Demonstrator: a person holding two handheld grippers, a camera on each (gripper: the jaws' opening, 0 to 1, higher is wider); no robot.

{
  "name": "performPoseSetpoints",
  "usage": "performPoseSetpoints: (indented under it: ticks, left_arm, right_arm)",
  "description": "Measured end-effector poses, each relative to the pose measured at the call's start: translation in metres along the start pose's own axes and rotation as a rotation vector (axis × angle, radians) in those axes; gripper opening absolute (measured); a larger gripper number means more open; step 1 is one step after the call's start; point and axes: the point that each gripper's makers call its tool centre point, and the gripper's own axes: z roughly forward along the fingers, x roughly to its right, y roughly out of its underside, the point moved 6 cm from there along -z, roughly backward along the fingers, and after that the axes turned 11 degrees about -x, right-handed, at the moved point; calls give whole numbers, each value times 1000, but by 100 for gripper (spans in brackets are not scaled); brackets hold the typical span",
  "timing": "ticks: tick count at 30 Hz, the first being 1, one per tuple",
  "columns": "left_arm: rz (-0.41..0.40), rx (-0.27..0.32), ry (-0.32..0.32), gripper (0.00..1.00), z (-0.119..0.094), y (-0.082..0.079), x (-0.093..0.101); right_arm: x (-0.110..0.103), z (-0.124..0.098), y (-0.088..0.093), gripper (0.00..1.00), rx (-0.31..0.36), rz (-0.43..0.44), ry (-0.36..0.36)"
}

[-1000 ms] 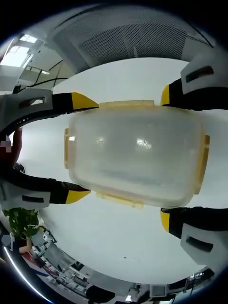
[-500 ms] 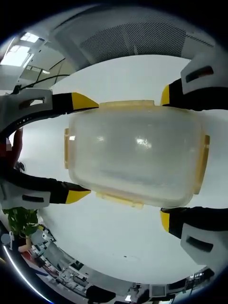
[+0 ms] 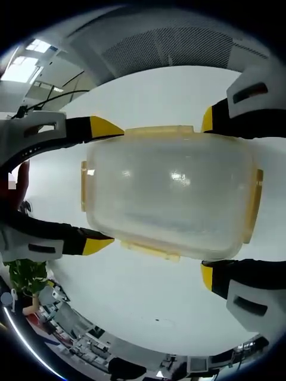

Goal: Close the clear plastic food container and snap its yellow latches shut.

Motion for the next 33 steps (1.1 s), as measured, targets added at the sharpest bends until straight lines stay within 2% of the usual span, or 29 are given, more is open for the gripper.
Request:
performPoseSetpoints:
  ticks: [33]
  left_arm:
    - [-13,4,-4,85,2,1,-17]
  right_arm:
    - [19,1,-3,76,11,-14,1]
